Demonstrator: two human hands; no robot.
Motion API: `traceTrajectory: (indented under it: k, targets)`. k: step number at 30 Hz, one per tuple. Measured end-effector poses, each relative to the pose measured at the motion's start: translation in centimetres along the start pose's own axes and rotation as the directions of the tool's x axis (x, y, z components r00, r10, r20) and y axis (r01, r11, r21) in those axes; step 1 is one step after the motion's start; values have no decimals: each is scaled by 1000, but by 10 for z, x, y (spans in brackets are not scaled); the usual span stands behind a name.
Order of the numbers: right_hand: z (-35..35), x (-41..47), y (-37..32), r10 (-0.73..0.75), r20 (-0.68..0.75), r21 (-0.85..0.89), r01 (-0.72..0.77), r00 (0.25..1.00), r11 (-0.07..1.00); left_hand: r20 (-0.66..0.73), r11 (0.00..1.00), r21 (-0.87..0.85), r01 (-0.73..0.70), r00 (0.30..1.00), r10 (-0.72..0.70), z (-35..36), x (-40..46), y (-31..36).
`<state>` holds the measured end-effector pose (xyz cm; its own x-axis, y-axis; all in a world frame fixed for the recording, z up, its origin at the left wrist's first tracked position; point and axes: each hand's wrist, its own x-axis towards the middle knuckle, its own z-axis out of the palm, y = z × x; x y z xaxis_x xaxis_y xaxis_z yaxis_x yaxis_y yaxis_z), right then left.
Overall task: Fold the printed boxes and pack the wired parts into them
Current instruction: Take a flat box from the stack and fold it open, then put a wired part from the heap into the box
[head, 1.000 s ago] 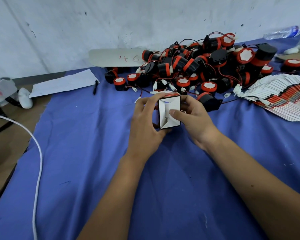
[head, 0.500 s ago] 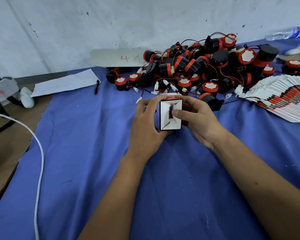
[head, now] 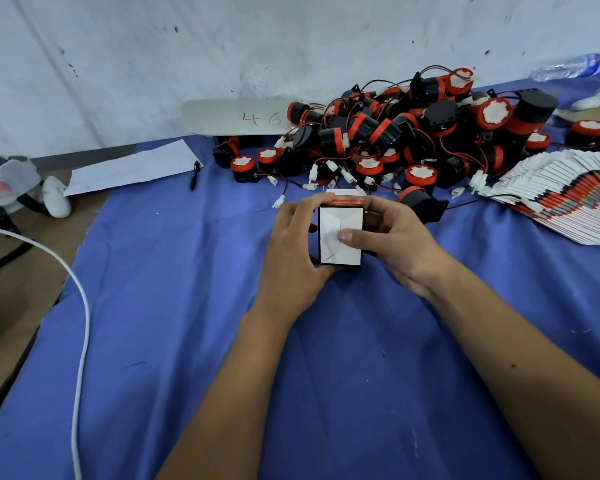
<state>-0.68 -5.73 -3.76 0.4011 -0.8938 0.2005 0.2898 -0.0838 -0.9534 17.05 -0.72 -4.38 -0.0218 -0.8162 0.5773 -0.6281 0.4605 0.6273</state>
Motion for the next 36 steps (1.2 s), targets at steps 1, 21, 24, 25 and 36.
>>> traceTrajectory:
  k: [1, 21, 24, 25, 36]
  targets:
    - [-1, 0, 0, -1, 17, 2, 1, 1000, 1000, 0, 1000, 3, -7, 1000, 7, 0, 0, 0]
    - [50, -18, -12, -152, 366, -907, 389, 918, 162, -24, 815, -370, 447, 872, -489, -2, 4, 0]
    - [48, -19, -14, -466, 275, -842, 445, 841, 306, -145, 888, -221, 403, 887, -439, -3, 7, -7]
    - [46, -18, -14, -558, 205, -837, 440, 804, 326, -170, 907, -163, 389, 894, -414, -3, 7, -7]
    - [-14, -6, -18, -194, -364, -931, -353, 911, 91, -260, 946, 41, 321, 918, -300, 0, 5, -11]
